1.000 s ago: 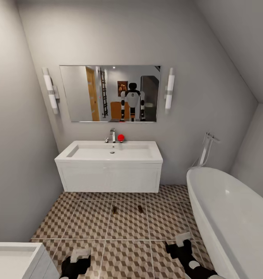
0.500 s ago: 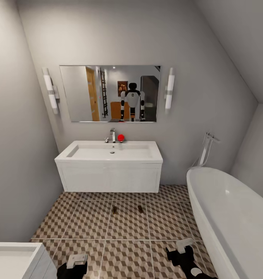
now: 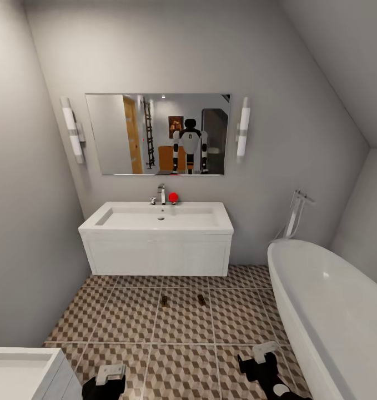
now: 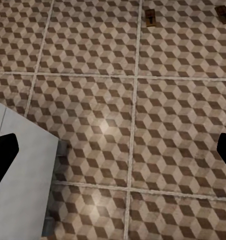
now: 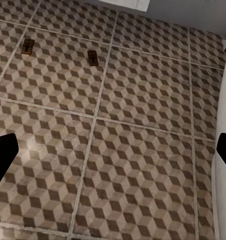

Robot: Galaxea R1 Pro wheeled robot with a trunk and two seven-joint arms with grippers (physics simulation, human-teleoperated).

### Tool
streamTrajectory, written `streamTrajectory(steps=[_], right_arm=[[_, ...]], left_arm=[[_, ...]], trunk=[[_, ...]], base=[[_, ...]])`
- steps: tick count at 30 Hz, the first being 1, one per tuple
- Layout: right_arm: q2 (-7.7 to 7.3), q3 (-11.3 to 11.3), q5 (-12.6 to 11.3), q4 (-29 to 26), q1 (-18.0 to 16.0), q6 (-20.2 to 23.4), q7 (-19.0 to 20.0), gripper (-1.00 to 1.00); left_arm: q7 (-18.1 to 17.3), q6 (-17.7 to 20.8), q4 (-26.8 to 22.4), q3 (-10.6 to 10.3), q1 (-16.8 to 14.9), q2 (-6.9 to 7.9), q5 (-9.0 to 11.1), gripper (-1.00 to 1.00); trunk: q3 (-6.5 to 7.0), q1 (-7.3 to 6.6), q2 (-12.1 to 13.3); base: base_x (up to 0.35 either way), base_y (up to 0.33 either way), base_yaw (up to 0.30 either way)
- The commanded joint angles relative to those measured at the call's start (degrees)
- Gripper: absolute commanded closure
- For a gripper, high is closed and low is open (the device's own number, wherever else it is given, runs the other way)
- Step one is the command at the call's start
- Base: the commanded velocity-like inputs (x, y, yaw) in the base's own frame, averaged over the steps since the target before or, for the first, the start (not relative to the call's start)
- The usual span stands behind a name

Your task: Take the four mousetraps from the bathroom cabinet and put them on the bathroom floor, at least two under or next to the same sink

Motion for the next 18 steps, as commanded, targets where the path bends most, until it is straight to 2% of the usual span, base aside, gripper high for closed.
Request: streamTrajectory(steps=[1,18], right_arm=[[0.04,0.3,0.3,0.1,-0.1,-0.1,-0.4,-1.0],[0.29,0.3,0.3,0.1,0.0,-0.1,-0.3,-1.0]], left_arm=[[0.0,-0.4,0.2,-0.5,-0.1,-0.05,0.5,-1.0],[-0.1,-0.4,0.3,-0.5,-0.1,-0.12,0.5,-1.0]], trunk=[[-0.1,0.03,-0.1],[-0.1,0.03,-0.1]], base=[[0.0,0.0,0.0],[0.0,0.0,0.0]])
